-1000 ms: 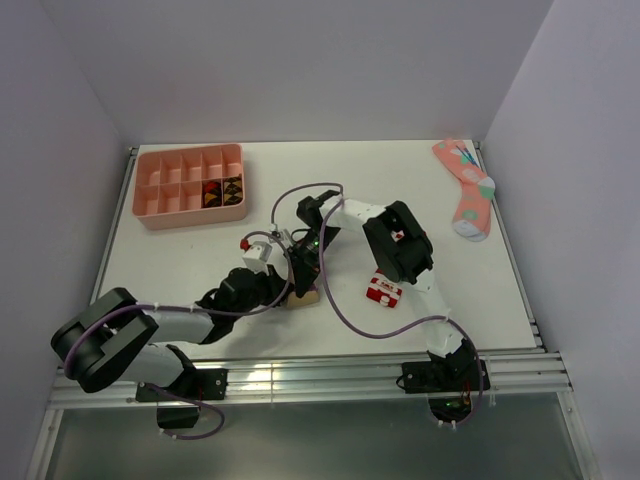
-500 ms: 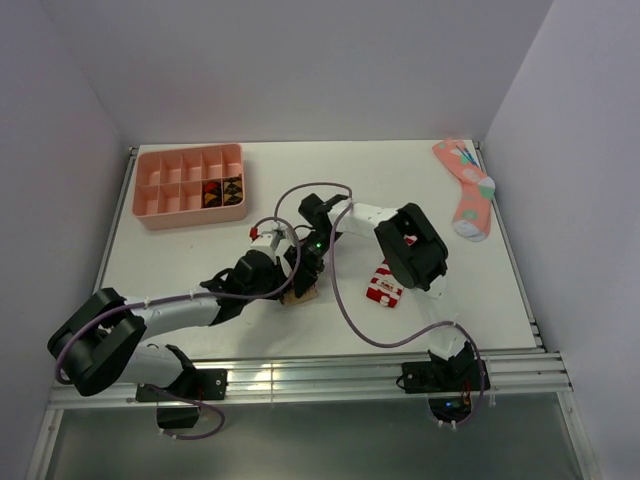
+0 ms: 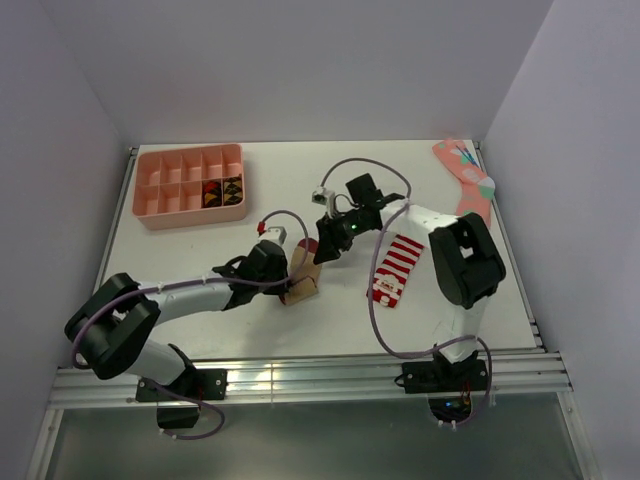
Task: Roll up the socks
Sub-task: Roll the sock at the center of the board.
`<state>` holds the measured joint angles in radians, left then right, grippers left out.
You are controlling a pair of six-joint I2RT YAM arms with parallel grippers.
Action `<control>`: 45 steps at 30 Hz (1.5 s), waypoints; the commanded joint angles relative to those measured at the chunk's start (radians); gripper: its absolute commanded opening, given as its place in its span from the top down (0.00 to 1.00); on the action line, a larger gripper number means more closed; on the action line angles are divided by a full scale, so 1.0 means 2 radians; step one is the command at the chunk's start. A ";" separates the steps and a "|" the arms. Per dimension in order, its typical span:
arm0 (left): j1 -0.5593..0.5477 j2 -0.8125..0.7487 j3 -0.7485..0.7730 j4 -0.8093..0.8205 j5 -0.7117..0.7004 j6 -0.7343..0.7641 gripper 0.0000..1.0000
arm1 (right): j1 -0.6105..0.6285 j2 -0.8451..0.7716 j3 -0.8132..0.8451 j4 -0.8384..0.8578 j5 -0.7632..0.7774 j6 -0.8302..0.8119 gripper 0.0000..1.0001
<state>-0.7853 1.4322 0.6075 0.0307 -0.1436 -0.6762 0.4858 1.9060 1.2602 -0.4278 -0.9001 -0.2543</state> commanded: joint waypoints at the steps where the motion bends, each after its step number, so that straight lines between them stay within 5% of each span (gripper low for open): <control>1: -0.002 0.022 0.028 -0.057 0.004 -0.002 1.00 | -0.023 -0.062 -0.040 0.110 -0.004 0.056 0.39; 13: -0.002 0.097 0.140 -0.183 0.018 0.002 1.00 | 0.003 -0.167 -0.121 0.119 0.024 -0.052 0.41; 23: 0.000 0.124 0.189 -0.222 0.033 0.014 1.00 | 0.093 -0.221 -0.184 0.109 0.129 -0.177 0.41; 33: 0.007 0.117 0.183 -0.221 0.052 0.020 1.00 | 0.161 -0.169 -0.182 0.170 0.191 -0.166 0.43; 45: 0.014 0.101 0.166 -0.201 0.067 0.021 1.00 | 0.117 -0.269 -0.288 0.346 0.174 -0.036 0.46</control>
<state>-0.7490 1.6535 0.9501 -0.3962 -0.0196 -0.6392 0.7410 1.4509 0.7162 0.1398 -0.5209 -0.3901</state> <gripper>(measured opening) 0.127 0.551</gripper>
